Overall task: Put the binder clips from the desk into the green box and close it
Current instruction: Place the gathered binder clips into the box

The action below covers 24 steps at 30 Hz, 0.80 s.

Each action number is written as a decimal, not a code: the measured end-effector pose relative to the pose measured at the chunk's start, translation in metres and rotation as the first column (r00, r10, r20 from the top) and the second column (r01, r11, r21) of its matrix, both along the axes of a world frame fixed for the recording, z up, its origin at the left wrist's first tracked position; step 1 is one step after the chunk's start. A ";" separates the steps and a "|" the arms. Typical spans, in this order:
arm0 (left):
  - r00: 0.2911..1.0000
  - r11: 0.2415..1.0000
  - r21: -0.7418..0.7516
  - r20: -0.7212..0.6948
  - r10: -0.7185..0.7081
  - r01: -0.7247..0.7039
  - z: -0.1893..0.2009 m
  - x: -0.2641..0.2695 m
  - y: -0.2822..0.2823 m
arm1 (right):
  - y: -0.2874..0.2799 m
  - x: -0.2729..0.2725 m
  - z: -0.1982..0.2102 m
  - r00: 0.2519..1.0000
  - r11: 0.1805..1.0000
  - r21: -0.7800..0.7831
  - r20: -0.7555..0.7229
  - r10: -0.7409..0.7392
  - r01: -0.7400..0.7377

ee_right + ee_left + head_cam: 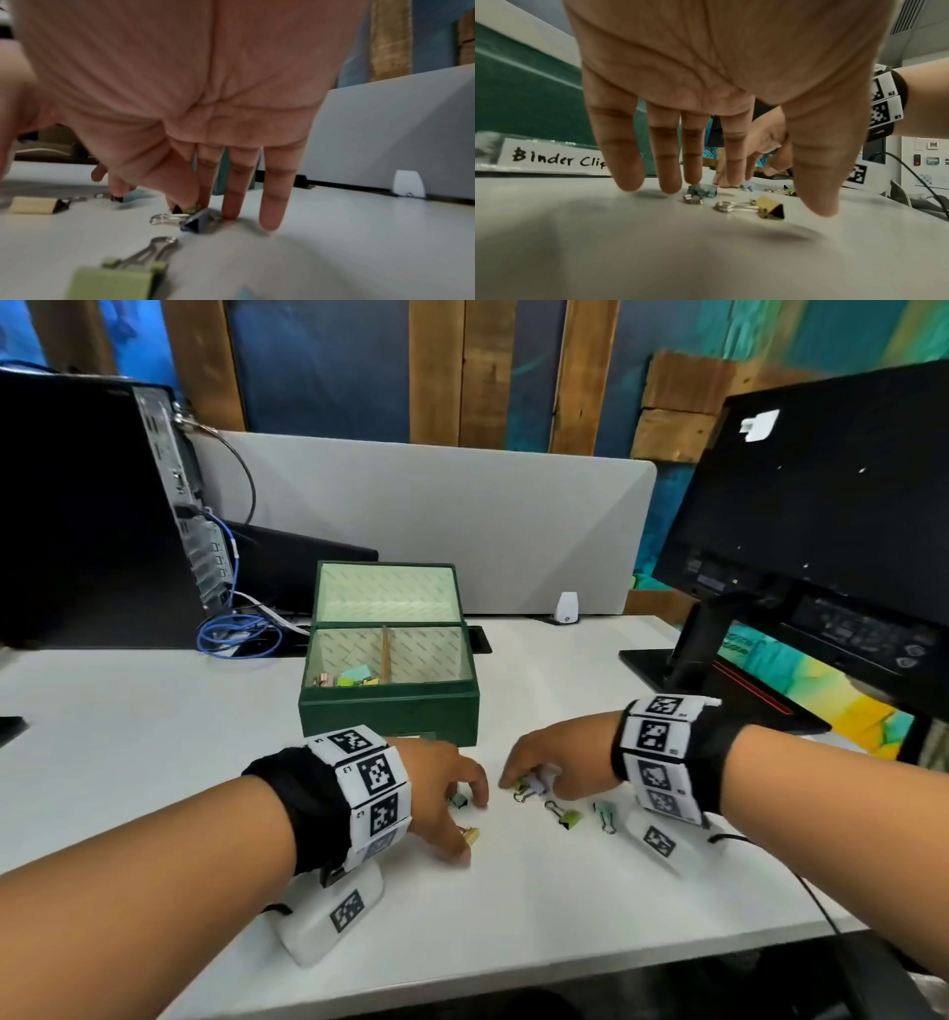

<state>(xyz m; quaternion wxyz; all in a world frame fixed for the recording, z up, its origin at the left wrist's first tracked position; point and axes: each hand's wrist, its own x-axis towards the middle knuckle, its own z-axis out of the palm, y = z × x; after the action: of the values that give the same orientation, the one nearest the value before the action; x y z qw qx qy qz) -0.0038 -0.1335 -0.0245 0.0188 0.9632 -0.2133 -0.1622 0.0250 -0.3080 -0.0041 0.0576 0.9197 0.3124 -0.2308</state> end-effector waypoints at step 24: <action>0.999 0.998 0.065 0.029 -0.012 0.010 -0.008 0.012 -0.002 | -0.016 0.008 -0.022 0.985 0.973 0.157 -0.048 -0.163 0.168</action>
<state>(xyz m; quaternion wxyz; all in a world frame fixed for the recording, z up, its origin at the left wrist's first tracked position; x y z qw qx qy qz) 0.0084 -0.1357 -0.0323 -0.0166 0.9644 -0.2136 -0.1548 0.0326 -0.3245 -0.0262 -0.0416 0.9400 0.2532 -0.2249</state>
